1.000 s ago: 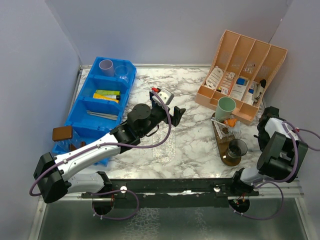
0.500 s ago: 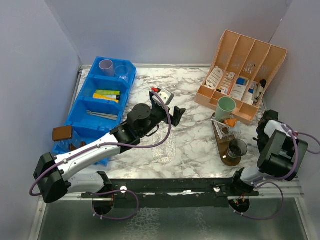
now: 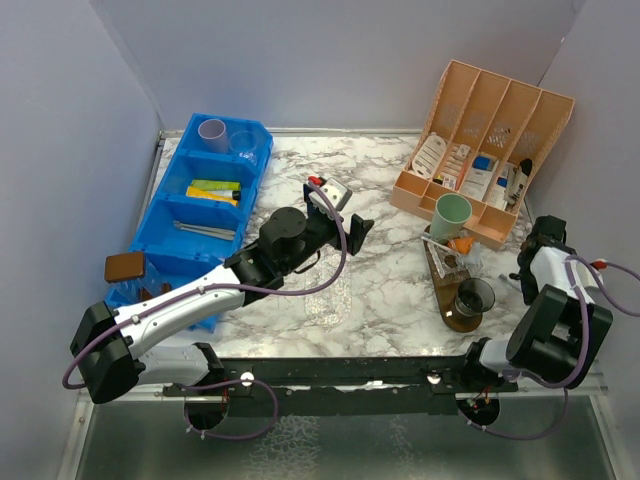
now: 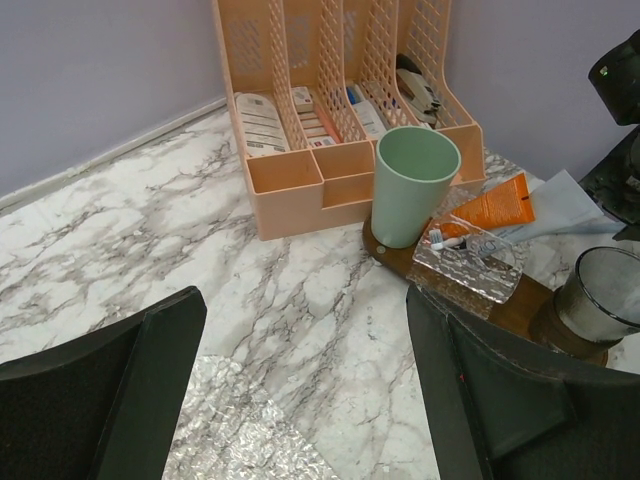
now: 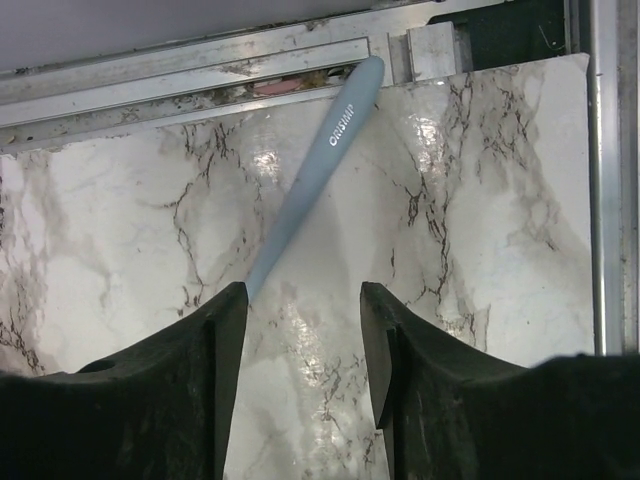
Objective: Prepare toiletry sets of a toothbrush and toothpaste on the tray
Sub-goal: Pick up the toothbrush from the center of the board.
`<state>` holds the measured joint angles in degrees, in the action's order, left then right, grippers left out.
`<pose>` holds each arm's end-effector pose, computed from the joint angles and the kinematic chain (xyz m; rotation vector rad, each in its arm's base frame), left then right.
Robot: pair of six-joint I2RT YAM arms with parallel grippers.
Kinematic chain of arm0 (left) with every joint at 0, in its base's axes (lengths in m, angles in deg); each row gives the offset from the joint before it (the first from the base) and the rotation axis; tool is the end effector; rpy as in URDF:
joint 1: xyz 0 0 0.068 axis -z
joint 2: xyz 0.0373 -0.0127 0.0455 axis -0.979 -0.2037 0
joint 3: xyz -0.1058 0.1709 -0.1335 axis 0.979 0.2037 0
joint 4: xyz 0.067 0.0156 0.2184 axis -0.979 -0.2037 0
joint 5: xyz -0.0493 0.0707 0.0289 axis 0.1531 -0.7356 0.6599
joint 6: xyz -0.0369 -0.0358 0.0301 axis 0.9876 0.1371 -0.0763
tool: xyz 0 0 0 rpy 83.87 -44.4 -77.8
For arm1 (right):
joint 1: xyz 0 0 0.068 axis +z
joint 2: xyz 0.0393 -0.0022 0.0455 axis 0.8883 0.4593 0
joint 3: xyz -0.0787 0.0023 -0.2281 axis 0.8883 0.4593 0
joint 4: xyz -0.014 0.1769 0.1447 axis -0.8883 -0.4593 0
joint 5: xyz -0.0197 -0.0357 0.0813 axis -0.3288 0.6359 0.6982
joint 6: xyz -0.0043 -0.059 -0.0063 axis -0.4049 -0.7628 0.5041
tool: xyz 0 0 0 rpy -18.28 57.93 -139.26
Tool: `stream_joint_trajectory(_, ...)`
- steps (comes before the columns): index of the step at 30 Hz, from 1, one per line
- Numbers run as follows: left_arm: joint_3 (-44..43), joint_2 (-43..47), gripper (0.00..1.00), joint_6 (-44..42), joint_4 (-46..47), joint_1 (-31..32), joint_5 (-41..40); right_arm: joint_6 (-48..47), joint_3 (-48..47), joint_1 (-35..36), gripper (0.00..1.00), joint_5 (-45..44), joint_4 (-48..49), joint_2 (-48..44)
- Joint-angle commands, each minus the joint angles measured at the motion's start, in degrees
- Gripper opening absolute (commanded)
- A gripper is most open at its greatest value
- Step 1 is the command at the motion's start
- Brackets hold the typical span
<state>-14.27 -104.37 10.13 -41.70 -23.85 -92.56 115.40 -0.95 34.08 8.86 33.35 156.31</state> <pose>0.1643 -0.2184 0.3297 0.5439 1.5326 -0.7185 0.1617 -0.1175 0.1684 2.0281 1.6622 -0.7032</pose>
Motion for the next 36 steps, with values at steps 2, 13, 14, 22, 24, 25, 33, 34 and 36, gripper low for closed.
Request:
stream_joint_trajectory(2,0.76,-0.44,0.85,0.14,2.02,0.06,0.33,0.45,-0.81,-0.33,0.51,-1.28,5.23,3.43)
stream_joint_trajectory(13,0.76,-0.93,0.85,-0.20,1.98,0.10,-0.10,1.00,0.52,-2.08,0.51,-1.30,11.73,8.15)
stream_joint_trajectory(14,0.76,-0.92,0.85,-0.20,1.94,0.10,-0.08,1.49,0.35,-2.50,0.51,-0.65,11.46,8.78)
stream_joint_trajectory(22,0.71,-0.93,0.85,-0.06,2.02,0.11,-0.06,5.90,1.08,-3.65,0.41,3.28,9.83,13.30)
stream_joint_trajectory(24,0.75,-0.92,0.85,-0.06,2.04,0.10,-0.25,7.30,1.78,-3.67,0.33,4.58,9.53,14.83)
stream_joint_trajectory(25,0.80,-0.93,0.85,-0.08,2.03,0.10,-0.23,8.10,1.99,-3.70,0.30,4.87,9.13,15.41)
stream_joint_trajectory(33,0.76,-1.32,0.85,0.11,2.03,0.10,0.17,10.59,2.66,-3.77,0.05,6.08,5.69,12.03)
stream_joint_trajectory(34,0.76,-1.35,0.85,0.17,2.05,0.10,0.20,10.94,2.68,-3.77,0.03,6.52,5.13,11.30)
stream_joint_trajectory(36,0.76,-1.37,0.85,0.22,2.03,0.10,0.21,11.17,2.87,-3.77,0.01,7.40,4.43,9.95)
